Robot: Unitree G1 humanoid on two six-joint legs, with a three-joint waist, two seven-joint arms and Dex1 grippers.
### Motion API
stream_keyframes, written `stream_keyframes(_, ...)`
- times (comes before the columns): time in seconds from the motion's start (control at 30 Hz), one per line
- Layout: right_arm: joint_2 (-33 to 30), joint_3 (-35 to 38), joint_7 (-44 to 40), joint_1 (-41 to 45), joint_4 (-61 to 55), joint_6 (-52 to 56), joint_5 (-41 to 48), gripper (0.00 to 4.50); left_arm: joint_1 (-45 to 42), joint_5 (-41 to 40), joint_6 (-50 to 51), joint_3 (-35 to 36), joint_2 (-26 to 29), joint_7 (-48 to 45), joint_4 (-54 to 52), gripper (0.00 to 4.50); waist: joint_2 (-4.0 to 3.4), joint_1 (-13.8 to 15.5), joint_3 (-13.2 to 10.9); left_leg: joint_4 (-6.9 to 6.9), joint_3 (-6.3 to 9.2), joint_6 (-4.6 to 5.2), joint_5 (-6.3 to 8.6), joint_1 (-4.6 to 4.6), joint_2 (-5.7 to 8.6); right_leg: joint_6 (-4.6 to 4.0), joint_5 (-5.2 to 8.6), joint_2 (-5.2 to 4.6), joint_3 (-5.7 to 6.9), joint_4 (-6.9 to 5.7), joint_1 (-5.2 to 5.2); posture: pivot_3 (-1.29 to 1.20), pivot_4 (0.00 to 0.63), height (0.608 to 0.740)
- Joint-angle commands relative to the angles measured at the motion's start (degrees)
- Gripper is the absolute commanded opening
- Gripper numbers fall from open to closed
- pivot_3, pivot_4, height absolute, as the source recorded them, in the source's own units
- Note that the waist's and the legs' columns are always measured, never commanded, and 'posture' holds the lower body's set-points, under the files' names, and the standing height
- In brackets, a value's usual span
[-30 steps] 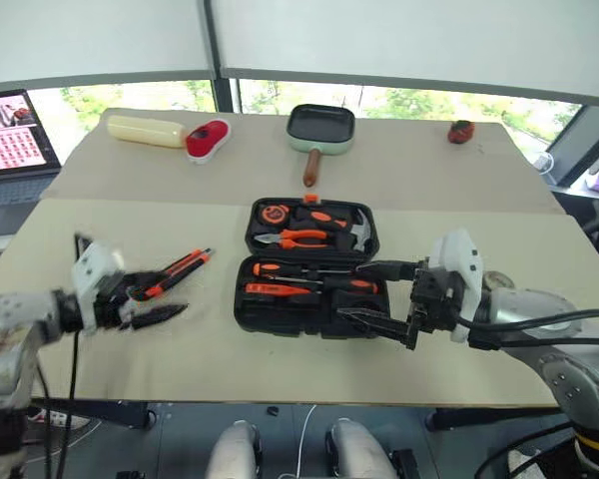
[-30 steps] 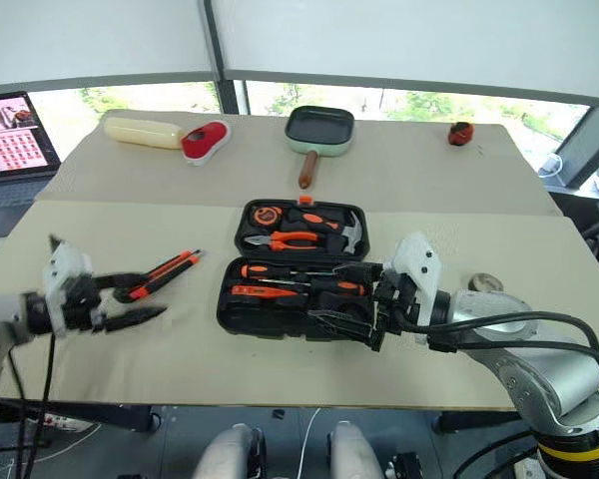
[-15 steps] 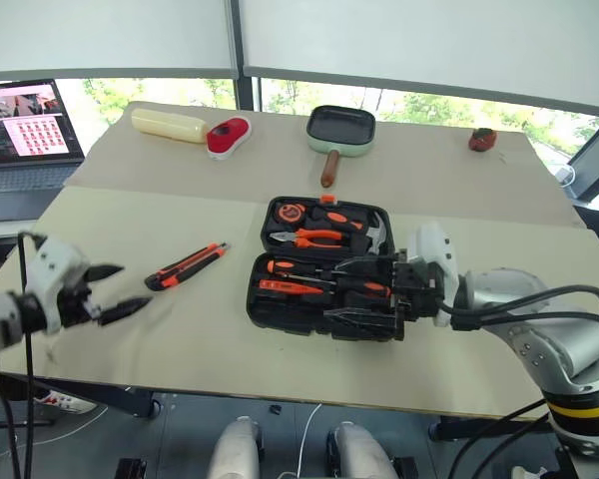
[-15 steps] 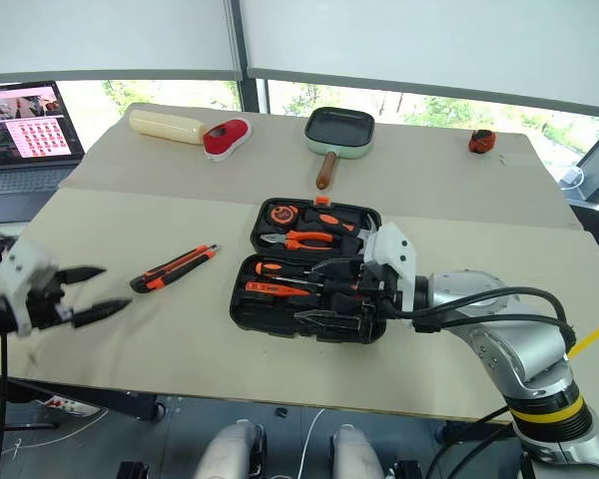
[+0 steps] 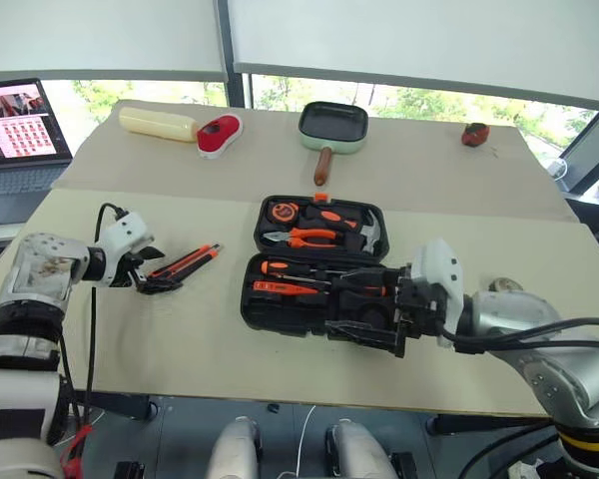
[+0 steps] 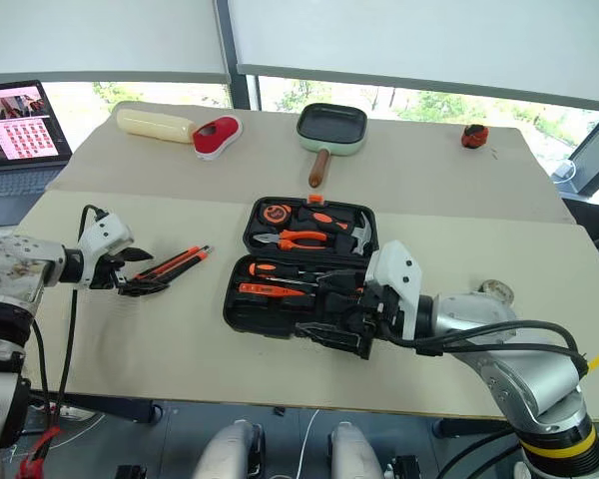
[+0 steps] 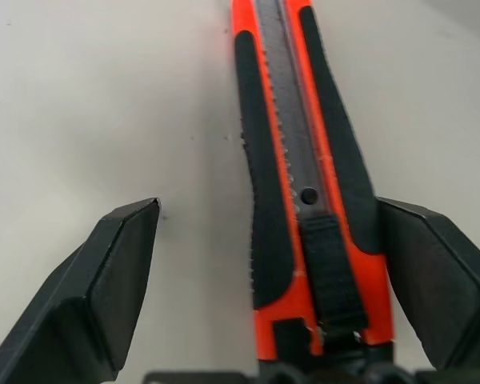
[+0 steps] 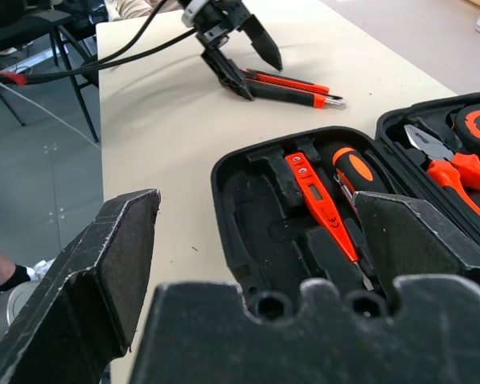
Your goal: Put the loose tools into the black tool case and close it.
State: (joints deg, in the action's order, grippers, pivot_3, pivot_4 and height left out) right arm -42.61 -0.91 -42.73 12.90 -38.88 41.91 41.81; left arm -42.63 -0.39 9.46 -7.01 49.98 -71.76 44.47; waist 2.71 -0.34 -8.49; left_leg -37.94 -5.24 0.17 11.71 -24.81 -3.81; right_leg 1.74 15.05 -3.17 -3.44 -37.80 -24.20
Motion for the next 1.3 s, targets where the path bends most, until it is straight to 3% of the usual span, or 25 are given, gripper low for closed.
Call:
stream_keyframes(0.03, -0.71, 2.41, 0.87, -0.29, -1.8, 0.03, 0.49, 4.5, 0.7, 1.26, -1.35, -0.61, 0.3, -1.08, 1.34, 3.0, 0.0, -0.03, 0.0, 0.0, 0.0, 0.0, 0.0, 0.04, 0.0, 0.0, 0.0, 0.0, -0.01, -0.05, 0.01, 0.0, 0.15, 0.74)
stream_keyframes(0.17, -1.35, 3.46, 1.51, -1.57, -2.32, -0.04, 0.43, 4.5, 0.56, -2.62, -0.52, 3.24, 0.6, -2.3, -1.52, 1.76, 0.01, -0.16, -0.01, 0.0, 0.01, -0.01, -0.01, 0.08, -0.01, -0.03, 0.01, 0.01, -0.01, -0.15, 0.0, 0.0, 0.15, 0.74)
stream_keyframes(0.33, -2.6, 6.35, 2.22, -5.59, -4.43, 0.36, 1.55, 4.5, -0.95, -12.99, 4.17, 8.13, -0.04, -8.21, -17.78, 1.74, 0.15, 0.1, -0.09, -0.12, 0.17, -0.02, -0.01, -0.25, -0.02, -0.01, 0.02, 0.0, 0.09, -0.12, -0.13, 0.0, 0.15, 0.74)
stream_keyframes(0.47, -3.25, 8.17, 2.53, -9.09, -6.31, 0.51, 2.14, 4.5, -2.64, -15.28, 9.75, 2.64, -1.5, -12.7, -33.15, 1.74, 0.15, 0.91, -0.09, -0.35, 0.26, 0.0, 0.0, -0.37, 0.05, 0.09, 0.01, -0.06, 0.16, -0.08, -0.07, 0.0, 0.15, 0.74)
stream_keyframes(0.57, -3.44, 8.51, 3.22, -10.56, -6.8, 0.3, 1.81, 4.5, -3.01, -12.32, 6.73, -3.58, -4.47, -14.33, -37.66, 1.74, 0.02, 0.9, -0.02, -0.42, 0.25, 0.0, 0.0, -0.32, 0.08, 0.12, 0.0, -0.07, 0.13, -0.1, 0.01, 0.0, 0.15, 0.74)
stream_keyframes(0.67, -3.35, 9.07, 3.9, -11.92, -7.4, 0.09, 1.93, 4.5, -4.11, -8.92, 3.68, -9.13, -8.11, -15.04, -36.96, 1.74, -0.01, 0.92, -0.01, -0.45, 0.26, 0.0, -0.01, -0.25, 0.09, 0.11, 0.0, -0.03, 0.11, -0.15, 0.05, 0.0, 0.15, 0.74)
stream_keyframes(0.83, -2.53, 9.97, 6.14, -14.92, -9.11, -0.24, 1.69, 4.5, -6.16, -2.95, 8.1, -17.17, -12.88, -13.13, -37.47, 1.74, 0.0, 0.53, -0.02, -0.49, 0.37, 0.01, 0.0, -0.33, 0.07, 0.11, 0.0, 0.06, 0.07, -0.16, 0.0, 0.0, 0.15, 0.74)
stream_keyframes(1.0, -1.5, 10.13, 8.36, -18.03, -11.28, -0.44, 1.48, 4.5, -6.3, -0.56, 9.61, -19.4, -14.21, -12.47, -36.86, 1.74, 0.0, 0.38, -0.03, -0.55, 0.39, 0.01, 0.0, -0.36, 0.09, 0.13, 0.01, 0.05, 0.06, -0.16, 0.0, 0.0, 0.15, 0.74)
stream_keyframes(1.3, -0.3, 10.73, 11.19, -20.24, -12.9, -0.77, 1.69, 4.5, -6.8, 2.95, 3.06, -22.61, -15.61, -14.22, -31.2, 1.74, -0.02, 0.46, -0.01, -0.61, 0.43, 0.01, 0.0, -0.35, 0.08, 0.13, 0.01, 0.06, 0.07, -0.18, 0.04, 0.0, 0.15, 0.74)
